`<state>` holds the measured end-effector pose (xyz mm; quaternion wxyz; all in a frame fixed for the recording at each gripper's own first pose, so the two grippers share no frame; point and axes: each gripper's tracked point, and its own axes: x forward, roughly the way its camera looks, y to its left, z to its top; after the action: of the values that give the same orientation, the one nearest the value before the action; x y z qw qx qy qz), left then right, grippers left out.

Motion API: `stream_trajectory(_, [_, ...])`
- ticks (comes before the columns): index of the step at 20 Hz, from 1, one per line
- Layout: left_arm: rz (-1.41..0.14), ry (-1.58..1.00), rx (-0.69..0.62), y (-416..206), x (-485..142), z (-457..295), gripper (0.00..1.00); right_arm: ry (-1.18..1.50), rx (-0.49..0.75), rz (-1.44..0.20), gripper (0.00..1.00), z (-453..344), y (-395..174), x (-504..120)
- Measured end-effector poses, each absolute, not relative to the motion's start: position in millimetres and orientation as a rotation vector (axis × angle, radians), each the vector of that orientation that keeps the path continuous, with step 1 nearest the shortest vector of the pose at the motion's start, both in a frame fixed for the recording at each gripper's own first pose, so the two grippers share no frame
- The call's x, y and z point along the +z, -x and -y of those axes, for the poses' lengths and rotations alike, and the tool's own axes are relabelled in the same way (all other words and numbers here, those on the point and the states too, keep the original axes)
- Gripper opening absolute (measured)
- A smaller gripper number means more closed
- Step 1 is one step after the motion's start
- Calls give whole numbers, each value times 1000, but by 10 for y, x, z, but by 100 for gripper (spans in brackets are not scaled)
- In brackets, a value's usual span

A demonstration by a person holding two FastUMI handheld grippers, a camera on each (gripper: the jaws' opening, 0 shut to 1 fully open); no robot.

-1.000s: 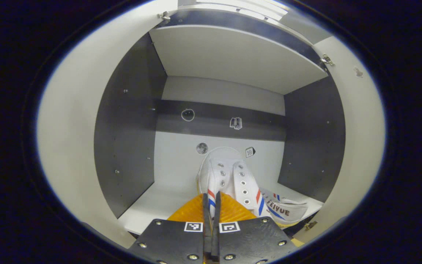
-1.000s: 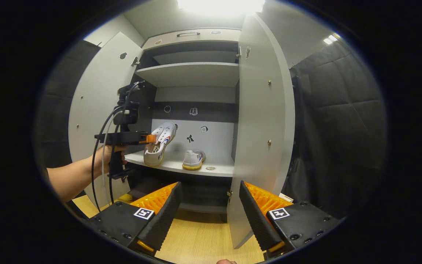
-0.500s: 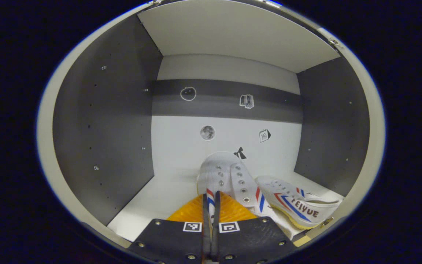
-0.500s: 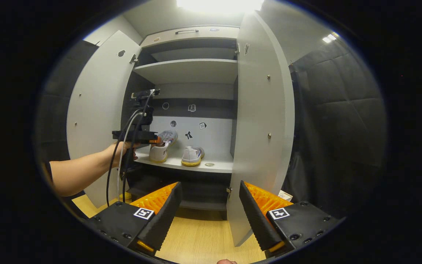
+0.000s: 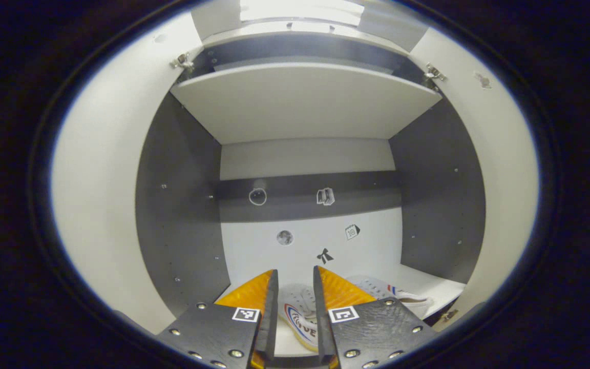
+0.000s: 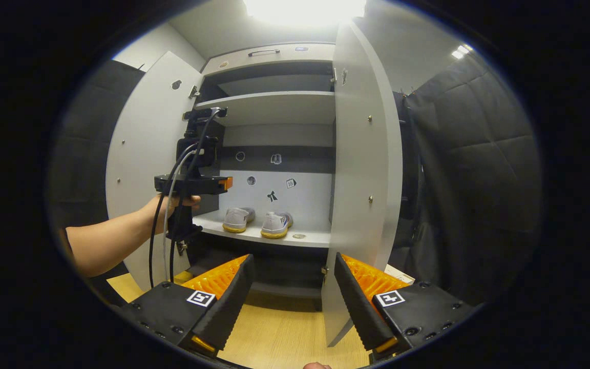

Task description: Grab one shoe with the right hand and put it into the shoe cabinet, grab the other shoe with the left hand and put it into the shoe cabinet; then close the right door with the right hand and the left door with the left hand.

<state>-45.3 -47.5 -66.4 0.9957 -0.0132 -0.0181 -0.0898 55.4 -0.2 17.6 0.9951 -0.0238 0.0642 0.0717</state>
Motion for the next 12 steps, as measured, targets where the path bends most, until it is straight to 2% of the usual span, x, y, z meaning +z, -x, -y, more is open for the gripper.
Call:
stream_trajectory(7, [65,20,-151,1608,-465,344,33,38,275,-106,97,-56,-324,202])
stream_trajectory(12, [48,11,-147,2270,-506,231,34,40,268,-86,98,-50,-159,286])
